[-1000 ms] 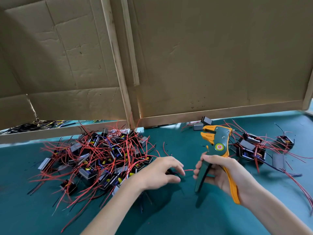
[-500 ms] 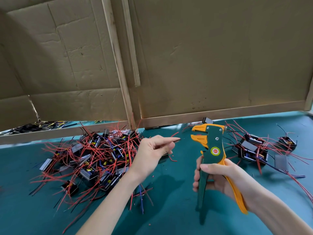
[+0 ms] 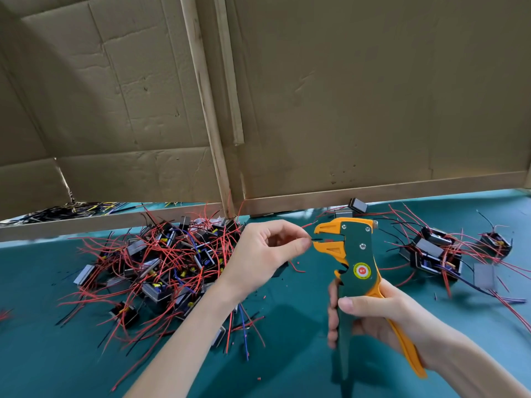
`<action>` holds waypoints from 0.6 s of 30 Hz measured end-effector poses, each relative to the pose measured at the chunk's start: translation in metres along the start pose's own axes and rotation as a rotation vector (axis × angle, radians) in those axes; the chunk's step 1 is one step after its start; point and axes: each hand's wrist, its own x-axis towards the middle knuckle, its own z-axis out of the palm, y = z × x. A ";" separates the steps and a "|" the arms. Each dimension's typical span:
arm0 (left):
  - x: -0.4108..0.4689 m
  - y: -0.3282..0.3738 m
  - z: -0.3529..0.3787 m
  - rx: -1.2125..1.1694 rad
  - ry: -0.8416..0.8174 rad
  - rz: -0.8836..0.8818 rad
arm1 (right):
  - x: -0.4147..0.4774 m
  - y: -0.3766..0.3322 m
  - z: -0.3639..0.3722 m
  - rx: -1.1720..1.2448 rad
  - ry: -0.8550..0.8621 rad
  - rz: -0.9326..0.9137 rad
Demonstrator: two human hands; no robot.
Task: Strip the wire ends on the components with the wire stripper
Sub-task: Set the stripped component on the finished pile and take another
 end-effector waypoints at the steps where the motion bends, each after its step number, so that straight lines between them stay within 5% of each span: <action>1: 0.000 0.000 -0.001 0.006 -0.008 -0.003 | 0.000 0.000 0.000 -0.005 -0.005 -0.002; 18: -0.001 0.007 -0.016 0.072 -0.129 -0.062 | -0.007 0.002 0.000 -0.154 0.000 0.008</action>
